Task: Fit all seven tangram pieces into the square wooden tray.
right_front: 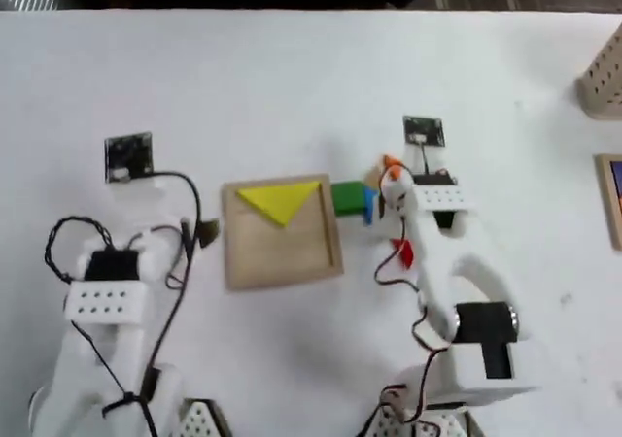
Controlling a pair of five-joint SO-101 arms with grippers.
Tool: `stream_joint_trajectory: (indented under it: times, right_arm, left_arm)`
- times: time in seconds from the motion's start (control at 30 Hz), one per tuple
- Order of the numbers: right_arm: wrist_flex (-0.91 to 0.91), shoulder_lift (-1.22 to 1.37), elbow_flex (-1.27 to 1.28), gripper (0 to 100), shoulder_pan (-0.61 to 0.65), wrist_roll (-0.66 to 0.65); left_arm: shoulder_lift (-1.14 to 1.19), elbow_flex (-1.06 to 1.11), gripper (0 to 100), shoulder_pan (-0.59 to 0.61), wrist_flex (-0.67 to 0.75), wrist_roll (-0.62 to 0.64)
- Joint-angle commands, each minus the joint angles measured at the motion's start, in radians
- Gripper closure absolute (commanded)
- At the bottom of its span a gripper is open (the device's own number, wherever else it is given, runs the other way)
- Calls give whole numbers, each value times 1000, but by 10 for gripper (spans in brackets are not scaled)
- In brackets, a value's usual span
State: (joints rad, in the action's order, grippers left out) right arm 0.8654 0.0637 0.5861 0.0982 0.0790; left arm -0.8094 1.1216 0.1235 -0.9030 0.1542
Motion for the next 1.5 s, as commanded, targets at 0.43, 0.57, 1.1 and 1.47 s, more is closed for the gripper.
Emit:
stream_joint_trajectory:
  times: [0.43,0.57,1.1,1.47]
  right_arm:
    - [232,234,-302,992,16,-57]
    - [232,229,-288,981,2,-52]
    - [268,-374,14,980,1,-72]
    - [245,-412,21,759,2,-89]
  left_arm:
    - [-24,-8,712,8,20,-9]
    - [-24,-8,714,5,18,-57]
    - [-24,-6,714,4,25,-57]
    - [-24,-6,714,4,23,-58]
